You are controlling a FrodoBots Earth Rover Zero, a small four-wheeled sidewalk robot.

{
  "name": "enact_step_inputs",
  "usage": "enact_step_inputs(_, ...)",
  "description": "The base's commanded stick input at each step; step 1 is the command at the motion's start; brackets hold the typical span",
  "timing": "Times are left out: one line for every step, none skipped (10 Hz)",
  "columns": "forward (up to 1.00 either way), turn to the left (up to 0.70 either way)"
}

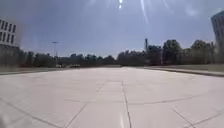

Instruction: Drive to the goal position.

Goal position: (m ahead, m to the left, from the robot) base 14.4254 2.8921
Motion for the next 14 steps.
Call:
enact_step_inputs(0.85,-0.02)
enact_step_inputs(0.85,-0.02)
enact_step_inputs(0.85,-0.20)
enact_step_inputs(0.85,-0.28)
enact_step_inputs(0.85,-0.27)
enact_step_inputs(0.85,-0.06)
enact_step_inputs(0.85,-0.02)
enact_step_inputs(0.85,-0.02)
enact_step_inputs(0.85,-0.02)
enact_step_inputs(0.85,-0.02)
enact_step_inputs(0.85,-0.02)
enact_step_inputs(0.85,-0.02)
enact_step_inputs(0.85,-0.02)
enact_step_inputs(0.85,-0.02)
